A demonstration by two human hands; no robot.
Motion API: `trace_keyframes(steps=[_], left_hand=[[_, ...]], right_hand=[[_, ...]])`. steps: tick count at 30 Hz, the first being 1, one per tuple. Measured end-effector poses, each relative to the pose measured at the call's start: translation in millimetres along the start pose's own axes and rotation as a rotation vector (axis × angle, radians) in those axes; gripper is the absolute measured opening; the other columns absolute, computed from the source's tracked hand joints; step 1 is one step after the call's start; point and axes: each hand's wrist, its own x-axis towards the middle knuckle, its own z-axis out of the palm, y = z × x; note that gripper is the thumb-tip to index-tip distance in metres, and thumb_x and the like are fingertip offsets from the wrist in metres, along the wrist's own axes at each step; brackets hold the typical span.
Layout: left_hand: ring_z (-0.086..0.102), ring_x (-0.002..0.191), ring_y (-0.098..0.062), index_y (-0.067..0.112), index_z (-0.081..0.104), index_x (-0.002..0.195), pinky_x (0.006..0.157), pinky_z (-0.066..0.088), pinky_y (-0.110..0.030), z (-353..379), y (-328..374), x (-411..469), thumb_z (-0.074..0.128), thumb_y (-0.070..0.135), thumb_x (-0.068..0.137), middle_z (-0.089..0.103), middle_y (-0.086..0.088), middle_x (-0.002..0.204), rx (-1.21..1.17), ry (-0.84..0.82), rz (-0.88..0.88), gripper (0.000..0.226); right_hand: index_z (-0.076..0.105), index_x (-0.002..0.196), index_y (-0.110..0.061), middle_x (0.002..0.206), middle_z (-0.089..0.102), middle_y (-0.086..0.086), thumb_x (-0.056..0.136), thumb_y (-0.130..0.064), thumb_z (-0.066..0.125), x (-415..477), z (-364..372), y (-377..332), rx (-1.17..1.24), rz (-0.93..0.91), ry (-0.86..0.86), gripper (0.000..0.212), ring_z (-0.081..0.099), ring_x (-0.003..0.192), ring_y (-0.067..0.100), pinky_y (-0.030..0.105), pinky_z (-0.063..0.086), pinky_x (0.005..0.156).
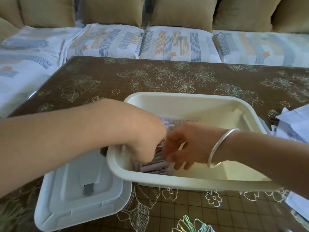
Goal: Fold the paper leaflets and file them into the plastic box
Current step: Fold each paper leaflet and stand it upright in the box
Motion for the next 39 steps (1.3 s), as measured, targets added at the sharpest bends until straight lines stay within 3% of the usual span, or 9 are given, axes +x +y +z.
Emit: trace_keyframes(steps=[3,5,8,11,17,22,26,34,39], left_hand=[[0.06,0.075,-0.013,0.019,0.066,0.081,0.063,0.048,-0.027,-4.9,-6.8,-11.9,0.047,0.014,0.083,0.067,0.003,0.077,-0.179,0.257,0.038,0.019],[0.057,0.066,-0.002,0.022,0.066,0.078,0.06,0.044,-0.015,-2.4,-12.6,-19.1,0.046,0.017,0.081,0.063,0.008,0.067,-0.308,0.455,0.072,0.021],[0.052,0.061,0.014,0.026,0.067,0.074,0.057,0.034,-0.003,9.6,-14.3,-21.2,0.051,0.016,0.081,0.064,0.014,0.067,-0.512,0.741,0.103,0.02],[0.052,0.058,0.014,0.024,0.069,0.072,0.06,0.033,-0.002,26.3,-10.7,-12.8,0.057,0.011,0.081,0.066,0.012,0.068,-0.679,0.945,0.077,0.02],[0.052,0.056,0.012,0.024,0.071,0.071,0.056,0.031,-0.005,40.0,-7.0,1.2,0.056,0.017,0.078,0.067,0.011,0.066,-0.826,1.041,0.057,0.018],[0.051,0.055,0.014,0.023,0.071,0.069,0.056,0.031,-0.003,42.1,-7.2,0.7,0.058,0.015,0.077,0.063,0.013,0.062,-0.842,1.068,0.051,0.017],[0.057,0.063,0.008,0.022,0.071,0.068,0.06,0.034,-0.004,41.0,-5.5,0.2,0.052,0.021,0.073,0.06,0.018,0.059,-0.838,1.1,0.029,0.019],[0.064,0.074,-0.007,0.027,0.073,0.077,0.068,0.051,-0.023,17.9,19.9,-40.6,0.058,0.013,0.084,0.071,0.012,0.074,-0.911,1.146,0.165,0.022],[0.061,0.067,-0.007,0.024,0.074,0.08,0.059,0.044,-0.012,27.8,89.5,-62.9,0.062,0.008,0.087,0.069,0.011,0.074,-0.995,1.085,0.309,0.021]], right_hand=[[0.063,0.083,-0.011,0.071,0.072,0.001,0.091,-0.031,0.059,-5.9,-4.7,-1.0,-0.097,0.112,0.014,0.022,0.067,0.054,0.012,0.021,0.054,0.054],[0.063,0.084,-0.011,0.074,0.073,0.001,0.093,-0.037,0.055,-7.7,-3.9,-2.3,-0.11,0.207,-0.074,0.028,0.064,0.051,0.011,0.019,0.05,0.051],[0.065,0.09,-0.012,0.086,0.074,0.002,0.094,-0.04,0.054,-3.2,2.3,-1.9,-0.085,0.283,-0.17,0.031,0.072,0.07,0.017,0.026,0.058,0.068],[0.065,0.098,-0.008,0.094,0.074,0.006,0.092,-0.037,0.058,5.2,10.0,-2.9,-0.015,0.292,-0.153,0.031,0.072,0.086,0.023,0.037,0.057,0.083],[0.065,0.085,-0.009,0.074,0.072,0.002,0.091,-0.014,0.061,8.7,10.4,-7.1,0.287,0.307,-0.183,0.008,0.065,0.063,0.01,0.019,0.056,0.061],[0.067,0.085,-0.011,0.092,0.074,0.008,0.09,0.005,0.051,-0.6,-3.5,-2.9,0.2,0.247,-0.178,0.023,0.071,0.086,0.02,0.036,0.056,0.086],[0.063,0.081,-0.008,0.09,0.073,0.009,0.088,0.015,0.037,-20.4,-13.5,-1.2,0.197,0.126,0.066,0.035,0.071,0.083,0.018,0.033,0.058,0.08],[0.065,0.08,-0.008,0.079,0.073,0.005,0.089,0.011,0.05,-124.6,19.0,0.2,0.345,-0.273,0.745,0.026,0.07,0.07,0.016,0.023,0.055,0.062],[0.065,0.084,-0.014,0.073,0.071,0.001,0.089,0.009,0.052,-181.9,53.1,54.6,0.326,-0.04,0.953,0.026,0.063,0.058,0.016,0.033,0.054,0.057]])
